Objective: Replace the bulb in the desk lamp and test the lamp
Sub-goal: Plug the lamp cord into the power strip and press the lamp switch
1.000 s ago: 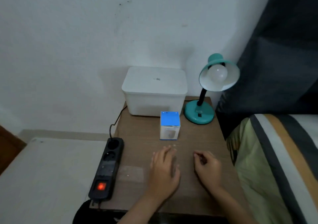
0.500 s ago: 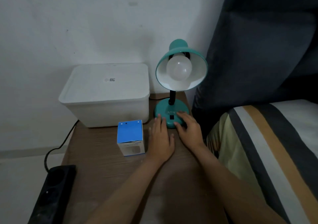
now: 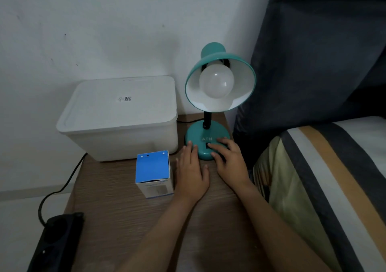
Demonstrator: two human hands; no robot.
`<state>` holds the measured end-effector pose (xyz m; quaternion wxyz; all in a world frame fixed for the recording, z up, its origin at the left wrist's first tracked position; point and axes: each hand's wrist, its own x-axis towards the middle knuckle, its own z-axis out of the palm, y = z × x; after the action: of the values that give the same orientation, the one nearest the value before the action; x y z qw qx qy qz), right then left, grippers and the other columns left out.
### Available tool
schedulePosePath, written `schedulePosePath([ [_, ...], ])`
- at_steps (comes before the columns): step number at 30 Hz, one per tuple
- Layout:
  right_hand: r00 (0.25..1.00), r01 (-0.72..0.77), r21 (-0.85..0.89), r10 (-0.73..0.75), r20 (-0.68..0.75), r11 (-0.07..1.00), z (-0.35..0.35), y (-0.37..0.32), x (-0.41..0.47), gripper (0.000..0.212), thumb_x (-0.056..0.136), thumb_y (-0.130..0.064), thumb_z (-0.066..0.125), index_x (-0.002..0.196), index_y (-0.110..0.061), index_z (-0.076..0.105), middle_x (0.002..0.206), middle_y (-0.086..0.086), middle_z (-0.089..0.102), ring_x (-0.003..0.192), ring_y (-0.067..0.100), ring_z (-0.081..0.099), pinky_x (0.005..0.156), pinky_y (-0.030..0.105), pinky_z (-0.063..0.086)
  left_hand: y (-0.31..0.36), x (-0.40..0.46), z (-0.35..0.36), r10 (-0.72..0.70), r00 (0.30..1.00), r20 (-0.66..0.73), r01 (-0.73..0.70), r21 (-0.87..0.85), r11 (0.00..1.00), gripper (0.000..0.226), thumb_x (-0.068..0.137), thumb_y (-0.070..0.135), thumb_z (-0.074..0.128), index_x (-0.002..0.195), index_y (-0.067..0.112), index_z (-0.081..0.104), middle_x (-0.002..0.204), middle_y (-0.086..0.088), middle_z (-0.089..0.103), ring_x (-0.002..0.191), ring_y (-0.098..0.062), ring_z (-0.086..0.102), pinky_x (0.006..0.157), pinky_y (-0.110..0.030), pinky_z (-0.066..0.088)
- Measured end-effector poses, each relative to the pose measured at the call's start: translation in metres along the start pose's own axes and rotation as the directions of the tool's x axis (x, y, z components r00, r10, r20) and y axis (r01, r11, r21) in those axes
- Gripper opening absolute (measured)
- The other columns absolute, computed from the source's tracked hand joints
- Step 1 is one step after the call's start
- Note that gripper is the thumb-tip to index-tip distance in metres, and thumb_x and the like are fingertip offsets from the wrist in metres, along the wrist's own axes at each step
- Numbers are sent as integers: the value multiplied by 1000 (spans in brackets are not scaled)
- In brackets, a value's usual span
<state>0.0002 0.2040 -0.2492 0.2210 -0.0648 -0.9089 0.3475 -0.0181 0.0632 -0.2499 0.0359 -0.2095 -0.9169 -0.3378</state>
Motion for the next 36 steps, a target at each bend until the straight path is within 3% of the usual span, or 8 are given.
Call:
schedulePosePath([
  [6, 996, -86, 6, 86, 11, 996, 5, -2, 1, 19, 87, -17, 62, 102, -25, 72, 122, 6, 56, 120, 23, 46, 97, 24, 33, 2, 2, 1, -73, 997, 29, 70, 111, 991, 70, 80, 34, 37, 144, 9, 25, 157, -10, 19, 145, -26, 18, 116, -47, 17],
  [11, 999, -26, 24, 26, -19, 999, 3, -2, -1, 21, 86, -13, 62, 103, -22, 71, 115, 8, 58, 114, 24, 49, 94, 20, 33, 5, 1, -2, -74, 995, 68, 67, 104, 992, 67, 84, 23, 52, 144, 8, 25, 157, -11, 17, 142, -29, 23, 115, -46, 19],
  [18, 999, -36, 40, 37, -32, 999, 3, -1, 0, 23, 85, -11, 64, 104, -22, 72, 113, 9, 59, 115, 22, 48, 94, 20, 33, 6, 2, -3, -90, 993, 79, 81, 117, 990, 64, 85, 24, 51, 142, 9, 27, 156, -11, 19, 136, -32, 33, 111, -43, 26],
  [28, 999, -31, 47, 32, -26, 998, 2, -3, 0, 22, 86, -17, 63, 104, -26, 70, 115, 4, 58, 115, 20, 47, 89, 29, 43, 7, 3, -3, -79, 995, 64, 70, 134, 989, 64, 84, 25, 51, 142, 9, 28, 156, -11, 21, 133, -33, 38, 108, -42, 31],
  [36, 1000, -24, 14, 24, -17, 1000, 1, -6, 2, 27, 86, -16, 60, 110, -27, 67, 114, 4, 54, 115, 19, 45, 88, 26, 40, 7, 2, -4, -78, 995, 63, 71, 115, 991, 64, 84, 24, 52, 142, 9, 28, 156, -11, 20, 132, -34, 39, 108, -44, 32],
])
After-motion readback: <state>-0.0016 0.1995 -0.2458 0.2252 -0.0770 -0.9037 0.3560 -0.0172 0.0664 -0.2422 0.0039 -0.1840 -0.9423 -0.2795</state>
